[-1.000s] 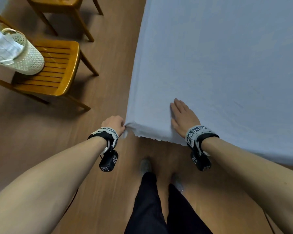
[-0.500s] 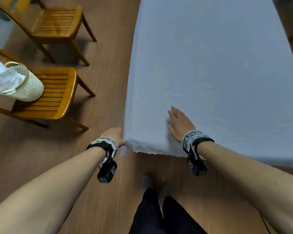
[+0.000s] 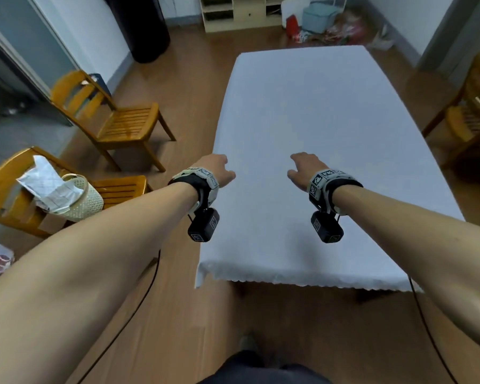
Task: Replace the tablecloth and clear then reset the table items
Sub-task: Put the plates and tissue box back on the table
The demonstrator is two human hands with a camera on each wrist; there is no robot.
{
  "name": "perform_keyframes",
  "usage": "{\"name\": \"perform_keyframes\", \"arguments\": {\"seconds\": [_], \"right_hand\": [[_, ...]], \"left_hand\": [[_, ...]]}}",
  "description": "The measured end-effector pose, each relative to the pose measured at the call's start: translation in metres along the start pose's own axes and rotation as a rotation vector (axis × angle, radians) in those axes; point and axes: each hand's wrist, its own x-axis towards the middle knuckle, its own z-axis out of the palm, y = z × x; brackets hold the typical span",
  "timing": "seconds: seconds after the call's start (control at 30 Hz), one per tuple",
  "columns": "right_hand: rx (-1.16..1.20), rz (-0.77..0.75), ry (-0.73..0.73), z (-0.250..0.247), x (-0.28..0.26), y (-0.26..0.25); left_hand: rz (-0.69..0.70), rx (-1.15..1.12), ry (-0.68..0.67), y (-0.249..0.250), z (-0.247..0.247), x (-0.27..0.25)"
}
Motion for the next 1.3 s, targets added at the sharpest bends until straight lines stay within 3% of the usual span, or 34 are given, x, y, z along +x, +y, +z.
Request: {"name": "perform_keyframes", "arguments": {"seconds": [0.3, 0.53, 0.77, 1.1, 1.3], "right_hand": [[-0.02, 0.047, 0.113, -0.135, 0.004, 0.011], [-0.063, 0.103, 0.189, -0.182, 0.014, -0.006], [-0.062, 0.19, 0.228, -0.176, 0.051, -0.069], [-0.059, 0.23, 0.254, -0.177, 0.116, -0.224], [-0.072, 0.234, 0.243, -0.174, 0.169, -0.286]], "left_hand": [[0.082, 0.124, 0.131, 0.062, -0.131, 0.008], [0.111, 0.12, 0.212, 0.049, -0.184, 0.025], [0.141, 0.142, 0.211, -0.026, -0.205, 0.066], [0.23, 0.15, 0.203, -0.167, -0.265, 0.125], [0.239, 0.148, 0.177, -0.233, -0.277, 0.166]]}}
